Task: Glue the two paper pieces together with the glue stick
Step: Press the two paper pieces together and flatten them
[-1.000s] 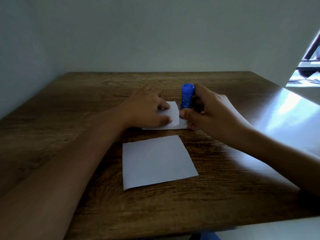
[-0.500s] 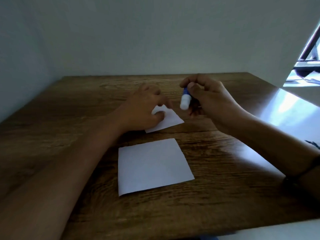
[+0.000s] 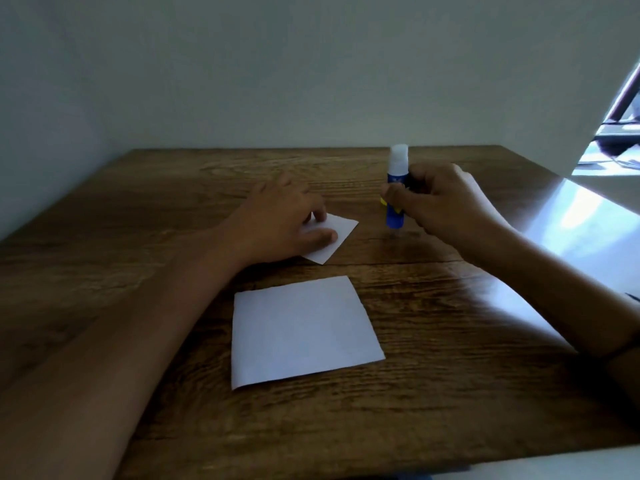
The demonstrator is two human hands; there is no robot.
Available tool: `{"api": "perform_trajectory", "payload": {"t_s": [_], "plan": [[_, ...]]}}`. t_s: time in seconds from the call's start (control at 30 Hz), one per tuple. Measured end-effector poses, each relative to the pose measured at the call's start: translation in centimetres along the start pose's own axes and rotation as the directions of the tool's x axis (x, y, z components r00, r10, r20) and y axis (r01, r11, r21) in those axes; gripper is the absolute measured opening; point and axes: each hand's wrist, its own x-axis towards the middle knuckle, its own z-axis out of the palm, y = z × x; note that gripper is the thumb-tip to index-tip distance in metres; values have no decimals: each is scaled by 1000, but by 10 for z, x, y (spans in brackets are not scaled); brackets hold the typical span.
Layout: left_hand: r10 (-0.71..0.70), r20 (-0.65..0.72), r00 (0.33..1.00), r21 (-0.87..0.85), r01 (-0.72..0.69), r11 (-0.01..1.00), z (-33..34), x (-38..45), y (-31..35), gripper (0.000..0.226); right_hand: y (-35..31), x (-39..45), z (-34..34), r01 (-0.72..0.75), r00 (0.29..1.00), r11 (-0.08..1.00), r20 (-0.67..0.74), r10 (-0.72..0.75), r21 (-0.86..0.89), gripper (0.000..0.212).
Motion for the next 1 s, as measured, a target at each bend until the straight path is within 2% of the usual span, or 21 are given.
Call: {"api": "perform_trajectory", "payload": {"t_s": [0.1,0.4,0.7,0.8,0.93,1.0], "plan": [[1,-14,1000,-4,-1,1000,1,1,-1,38,3,0,2,-19,1000,998,16,21,-68,19],[-4,-54,999,4,5,1000,5,3,-3,37,5,-1,4,6,1000,995,23,-3,-101,15],[6,-36,999,17,-6,1000,4,3,-1,36,4,-3,1,-10,998,993,55,16,-119,23],[-10,-26,1000,-1,10,1000,4,3,-2,37,0,-6,-3,-53,995,993,74,61,-103,28],[-16,-38,999,-26,15,1000,5,3,-3,38,-5,-18,-15,-221,973,975,63,221,-12,30],[-30,-36,999,-21,29,999,5,3,-3,39,-9,-28,-17,-216,974,973,45,220,-82,32]]}}
